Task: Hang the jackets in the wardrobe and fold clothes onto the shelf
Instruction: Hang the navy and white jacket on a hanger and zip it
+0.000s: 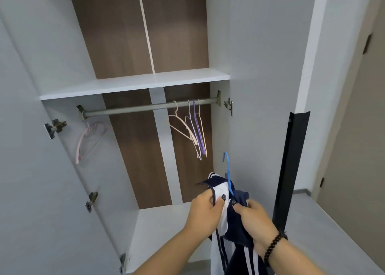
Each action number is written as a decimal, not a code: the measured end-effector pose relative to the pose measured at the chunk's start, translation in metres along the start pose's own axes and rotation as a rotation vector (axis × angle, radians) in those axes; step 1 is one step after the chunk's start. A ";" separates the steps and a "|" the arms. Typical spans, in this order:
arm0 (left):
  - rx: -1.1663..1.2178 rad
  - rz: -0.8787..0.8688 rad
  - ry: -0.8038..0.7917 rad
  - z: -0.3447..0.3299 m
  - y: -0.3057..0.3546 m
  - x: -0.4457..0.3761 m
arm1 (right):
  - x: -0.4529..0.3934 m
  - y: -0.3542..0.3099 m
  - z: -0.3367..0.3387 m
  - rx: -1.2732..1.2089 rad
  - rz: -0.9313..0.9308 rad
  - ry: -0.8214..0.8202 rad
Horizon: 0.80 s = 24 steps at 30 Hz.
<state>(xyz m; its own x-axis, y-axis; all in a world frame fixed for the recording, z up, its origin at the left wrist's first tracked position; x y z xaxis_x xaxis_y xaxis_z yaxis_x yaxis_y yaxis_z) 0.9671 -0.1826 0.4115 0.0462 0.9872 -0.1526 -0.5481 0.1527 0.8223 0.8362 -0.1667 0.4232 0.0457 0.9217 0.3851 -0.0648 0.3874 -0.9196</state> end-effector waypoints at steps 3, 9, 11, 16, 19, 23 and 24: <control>0.003 -0.029 -0.082 -0.002 -0.003 -0.021 | -0.020 -0.002 0.000 0.056 0.059 0.037; 0.021 -0.120 -0.256 -0.001 -0.022 -0.064 | -0.054 -0.009 -0.007 0.044 0.210 0.195; 0.047 -0.095 -0.374 -0.004 -0.031 -0.081 | -0.065 -0.014 -0.009 0.022 0.252 0.259; 0.022 -0.083 -0.464 -0.006 -0.060 -0.131 | -0.099 -0.031 -0.014 0.033 0.328 0.346; -0.007 -0.075 -0.525 0.005 -0.080 -0.171 | -0.125 -0.045 -0.020 0.036 0.358 0.405; 0.001 -0.007 -0.484 0.034 -0.109 -0.234 | -0.159 -0.055 -0.032 -0.031 0.344 0.489; 0.053 0.004 -0.368 0.043 -0.117 -0.252 | -0.166 -0.058 -0.036 -0.046 0.339 0.510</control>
<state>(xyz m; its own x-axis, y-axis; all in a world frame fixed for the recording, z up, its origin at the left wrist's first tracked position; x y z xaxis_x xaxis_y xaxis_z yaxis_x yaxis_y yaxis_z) 1.0556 -0.4475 0.3779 0.3461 0.9368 0.0503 -0.5056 0.1411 0.8511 0.8679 -0.3430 0.4094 0.5020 0.8649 -0.0045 -0.1169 0.0626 -0.9912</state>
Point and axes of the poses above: each hand's wrist, its own x-axis away from the middle knuckle, its own z-axis out of the back of the hand, y = z × x, the point moved 1 cm from there along -x, towards the middle knuckle, and after that the axes turned 5 degrees about -y, right-handed, at the moved point
